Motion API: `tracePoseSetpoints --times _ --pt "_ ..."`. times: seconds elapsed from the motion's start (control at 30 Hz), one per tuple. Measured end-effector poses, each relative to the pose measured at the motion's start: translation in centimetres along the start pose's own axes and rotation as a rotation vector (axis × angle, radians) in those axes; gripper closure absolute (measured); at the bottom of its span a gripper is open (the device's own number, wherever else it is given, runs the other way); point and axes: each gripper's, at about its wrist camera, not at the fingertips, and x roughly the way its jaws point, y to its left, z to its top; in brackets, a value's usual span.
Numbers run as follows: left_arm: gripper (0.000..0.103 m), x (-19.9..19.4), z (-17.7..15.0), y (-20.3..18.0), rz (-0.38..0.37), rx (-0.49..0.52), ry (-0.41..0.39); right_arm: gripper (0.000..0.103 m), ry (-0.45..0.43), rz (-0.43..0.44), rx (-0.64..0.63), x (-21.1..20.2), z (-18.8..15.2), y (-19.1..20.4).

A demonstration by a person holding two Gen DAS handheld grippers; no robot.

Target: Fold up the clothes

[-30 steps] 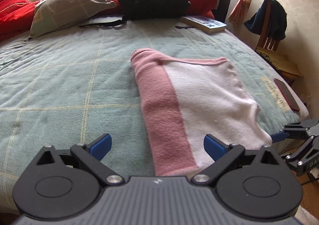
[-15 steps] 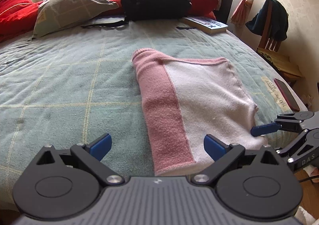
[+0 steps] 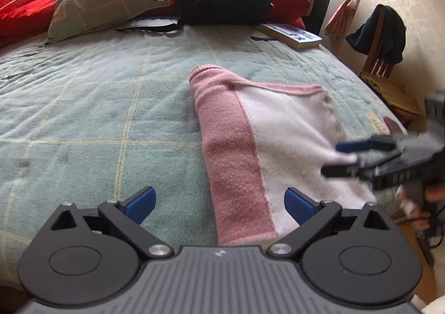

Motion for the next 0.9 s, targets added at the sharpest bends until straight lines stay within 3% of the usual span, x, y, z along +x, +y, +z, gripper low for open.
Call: tracePoseSetpoints --times 0.33,0.43,0.6,0.77,0.9 --pt "0.004 5.3 5.3 -3.0 -0.238 0.083 0.007 0.007 -0.061 0.072 0.050 -0.8 -1.2 -1.3" --pt "0.003 7.7 5.9 -3.2 -0.328 0.052 0.031 0.007 -0.072 0.091 0.054 -0.9 -1.3 -1.6" --pt "0.001 8.6 6.0 -2.6 -0.360 0.005 0.029 0.008 -0.082 0.122 0.101 -1.1 -0.9 -2.3" --pt "0.001 7.6 8.5 -3.6 -0.348 0.087 -0.029 0.002 -0.144 0.097 0.066 -2.4 0.8 -2.0" --pt "0.001 10.8 10.5 -3.5 -0.332 0.077 -0.015 0.002 -0.095 0.080 0.108 -0.8 0.6 -3.1"
